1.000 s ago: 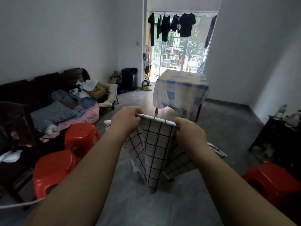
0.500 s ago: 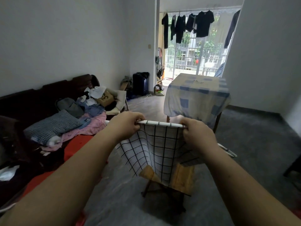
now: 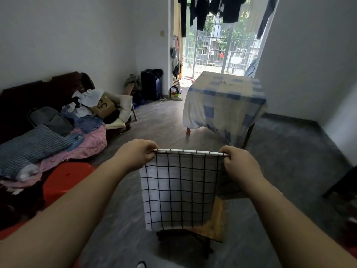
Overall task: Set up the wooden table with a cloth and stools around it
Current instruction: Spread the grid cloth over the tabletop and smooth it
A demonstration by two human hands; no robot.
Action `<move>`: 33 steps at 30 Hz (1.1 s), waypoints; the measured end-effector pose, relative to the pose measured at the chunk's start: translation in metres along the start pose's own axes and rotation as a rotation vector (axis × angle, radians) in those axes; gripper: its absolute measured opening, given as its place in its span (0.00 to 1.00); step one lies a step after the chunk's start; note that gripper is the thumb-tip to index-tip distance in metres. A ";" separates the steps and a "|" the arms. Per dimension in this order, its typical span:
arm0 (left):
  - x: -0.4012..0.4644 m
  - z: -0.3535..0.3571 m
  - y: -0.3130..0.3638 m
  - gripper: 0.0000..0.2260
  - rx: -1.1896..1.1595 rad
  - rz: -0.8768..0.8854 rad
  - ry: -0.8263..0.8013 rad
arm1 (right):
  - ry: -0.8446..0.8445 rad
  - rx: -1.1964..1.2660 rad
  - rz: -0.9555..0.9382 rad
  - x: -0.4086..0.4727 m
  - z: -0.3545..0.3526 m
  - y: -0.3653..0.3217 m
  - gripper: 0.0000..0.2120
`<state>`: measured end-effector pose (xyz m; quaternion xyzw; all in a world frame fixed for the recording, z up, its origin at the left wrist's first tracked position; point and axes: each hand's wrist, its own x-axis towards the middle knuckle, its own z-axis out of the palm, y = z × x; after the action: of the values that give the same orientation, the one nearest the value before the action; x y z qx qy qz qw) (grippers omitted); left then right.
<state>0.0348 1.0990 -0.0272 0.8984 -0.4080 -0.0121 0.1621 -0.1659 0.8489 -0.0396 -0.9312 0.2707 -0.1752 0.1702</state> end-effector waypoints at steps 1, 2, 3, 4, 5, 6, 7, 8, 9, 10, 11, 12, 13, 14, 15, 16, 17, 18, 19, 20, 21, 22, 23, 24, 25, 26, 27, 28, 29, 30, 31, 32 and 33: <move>0.016 0.003 -0.009 0.08 -0.031 0.010 -0.003 | -0.021 -0.017 0.029 0.012 0.010 0.002 0.14; 0.033 0.004 -0.019 0.07 -0.063 0.021 -0.006 | -0.043 -0.029 0.056 0.024 0.020 0.003 0.14; 0.050 0.005 -0.028 0.06 -0.093 0.036 -0.011 | -0.064 -0.037 0.084 0.036 0.030 0.003 0.15; 0.067 0.005 -0.038 0.05 -0.131 0.051 -0.018 | -0.086 -0.046 0.116 0.049 0.040 0.003 0.16; 0.084 0.004 -0.046 0.03 -0.171 0.063 -0.030 | -0.105 -0.055 0.149 0.062 0.049 0.003 0.16; 0.100 0.003 -0.054 0.03 -0.207 0.079 -0.035 | -0.125 -0.057 0.178 0.075 0.057 0.002 0.17; 0.116 0.003 -0.060 0.03 -0.233 0.097 -0.036 | -0.147 -0.052 0.206 0.087 0.065 0.000 0.17; 0.130 0.003 -0.066 0.02 -0.251 0.119 -0.038 | -0.166 -0.046 0.233 0.098 0.073 -0.002 0.18; 0.146 0.004 -0.070 0.02 -0.264 0.139 -0.045 | -0.174 -0.037 0.260 0.109 0.080 -0.003 0.18; 0.161 0.005 -0.073 0.02 -0.282 0.154 -0.054 | -0.172 -0.028 0.281 0.119 0.087 -0.005 0.18; 0.175 0.006 -0.075 0.02 -0.307 0.162 -0.063 | -0.167 -0.019 0.297 0.130 0.093 -0.007 0.17; 0.188 0.008 -0.076 0.02 -0.334 0.170 -0.067 | -0.164 -0.012 0.308 0.139 0.099 -0.010 0.16; 0.200 0.010 -0.077 0.03 -0.359 0.177 -0.066 | -0.168 -0.006 0.314 0.149 0.105 -0.013 0.16; 0.209 0.013 -0.075 0.02 -0.372 0.183 -0.069 | -0.176 0.005 0.314 0.158 0.111 -0.017 0.15; 0.216 0.015 -0.073 0.02 -0.379 0.190 -0.076 | -0.178 0.029 0.311 0.166 0.117 -0.020 0.14; 0.223 0.018 -0.069 0.02 -0.379 0.194 -0.084 | -0.177 0.064 0.304 0.174 0.122 -0.023 0.12; 0.228 0.022 -0.065 0.02 -0.382 0.198 -0.093 | -0.176 0.104 0.293 0.181 0.127 -0.027 0.11; 0.232 0.024 -0.059 0.02 -0.376 0.207 -0.099 | -0.171 0.150 0.271 0.188 0.129 -0.032 0.11; 0.236 0.026 -0.053 0.03 -0.369 0.220 -0.100 | -0.166 0.200 0.238 0.195 0.131 -0.038 0.12; 0.239 0.028 -0.048 0.03 -0.360 0.231 -0.094 | -0.171 0.253 0.185 0.200 0.130 -0.044 0.14; 0.243 0.030 -0.043 0.03 -0.367 0.232 -0.084 | -0.189 0.307 0.116 0.204 0.129 -0.051 0.16; 0.245 0.031 -0.039 0.03 -0.385 0.222 -0.068 | -0.217 0.349 0.045 0.207 0.127 -0.058 0.18; 0.248 0.031 -0.036 0.02 -0.414 0.205 -0.047 | -0.238 0.371 -0.012 0.208 0.126 -0.064 0.20; 0.250 0.030 -0.032 0.03 -0.441 0.188 -0.028 | -0.246 0.377 -0.052 0.210 0.124 -0.066 0.22; 0.252 0.030 -0.029 0.04 -0.471 0.177 -0.015 | -0.240 0.372 -0.067 0.213 0.123 -0.067 0.23; 0.253 0.029 -0.026 0.04 -0.493 0.171 -0.009 | -0.222 0.367 -0.066 0.216 0.122 -0.067 0.22; 0.255 0.028 -0.023 0.04 -0.507 0.173 -0.001 | -0.203 0.372 -0.056 0.220 0.121 -0.066 0.21; 0.256 0.027 -0.020 0.04 -0.513 0.180 0.003 | -0.184 0.392 -0.046 0.224 0.120 -0.065 0.18; 0.257 0.025 -0.019 0.05 -0.529 0.191 0.002 | -0.170 0.420 -0.033 0.227 0.119 -0.063 0.16; 0.257 0.023 -0.018 0.07 -0.558 0.200 -0.004 | -0.161 0.449 -0.024 0.229 0.117 -0.062 0.15; 0.256 0.021 -0.018 0.10 -0.602 0.200 -0.017 | -0.158 0.475 -0.019 0.231 0.115 -0.061 0.13; 0.255 0.020 -0.020 0.12 -0.653 0.194 -0.036 | -0.158 0.494 -0.019 0.233 0.115 -0.059 0.12; 0.253 0.020 -0.022 0.15 -0.707 0.184 -0.055 | -0.156 0.500 -0.016 0.234 0.114 -0.057 0.11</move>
<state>0.2165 0.9202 -0.0247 0.7458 -0.4618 -0.1619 0.4520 0.0928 0.7879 -0.0615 -0.8730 0.1979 -0.1657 0.4139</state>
